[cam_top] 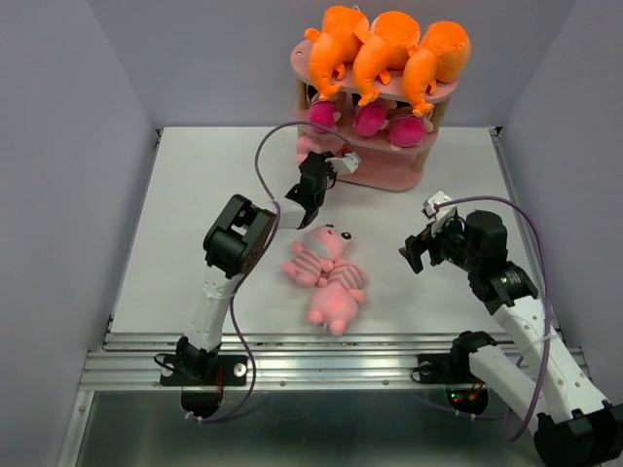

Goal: Place and organize the stuffed toys onto the shelf
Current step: Place the stuffed toy onto shelf

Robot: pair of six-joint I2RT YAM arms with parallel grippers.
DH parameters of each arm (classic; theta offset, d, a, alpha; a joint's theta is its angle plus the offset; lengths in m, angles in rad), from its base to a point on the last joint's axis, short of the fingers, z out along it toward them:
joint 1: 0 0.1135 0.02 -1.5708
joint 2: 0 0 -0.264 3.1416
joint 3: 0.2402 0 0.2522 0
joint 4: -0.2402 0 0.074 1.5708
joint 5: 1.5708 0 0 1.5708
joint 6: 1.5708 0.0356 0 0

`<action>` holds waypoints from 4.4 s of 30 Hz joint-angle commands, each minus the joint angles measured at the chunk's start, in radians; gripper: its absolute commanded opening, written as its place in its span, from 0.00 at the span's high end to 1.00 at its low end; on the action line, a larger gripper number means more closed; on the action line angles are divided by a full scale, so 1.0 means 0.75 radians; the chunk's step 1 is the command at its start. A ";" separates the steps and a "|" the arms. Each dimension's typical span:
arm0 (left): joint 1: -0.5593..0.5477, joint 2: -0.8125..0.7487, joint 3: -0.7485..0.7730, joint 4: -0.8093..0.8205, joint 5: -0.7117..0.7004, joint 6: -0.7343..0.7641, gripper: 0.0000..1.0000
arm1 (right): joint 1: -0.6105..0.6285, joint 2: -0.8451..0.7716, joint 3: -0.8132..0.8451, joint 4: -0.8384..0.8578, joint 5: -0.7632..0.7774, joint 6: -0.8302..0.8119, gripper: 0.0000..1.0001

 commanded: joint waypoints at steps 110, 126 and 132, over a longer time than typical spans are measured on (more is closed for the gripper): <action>0.323 -0.177 0.361 -0.951 1.096 -0.528 1.00 | -0.008 -0.009 0.010 0.048 0.033 -0.021 0.00; 0.352 -0.365 0.010 -0.509 1.104 -0.970 1.00 | -0.008 -0.018 0.010 0.048 0.031 -0.019 0.00; 0.348 -0.416 -0.115 -0.368 0.944 -1.184 1.00 | -0.008 -0.022 0.010 0.048 0.031 -0.019 0.00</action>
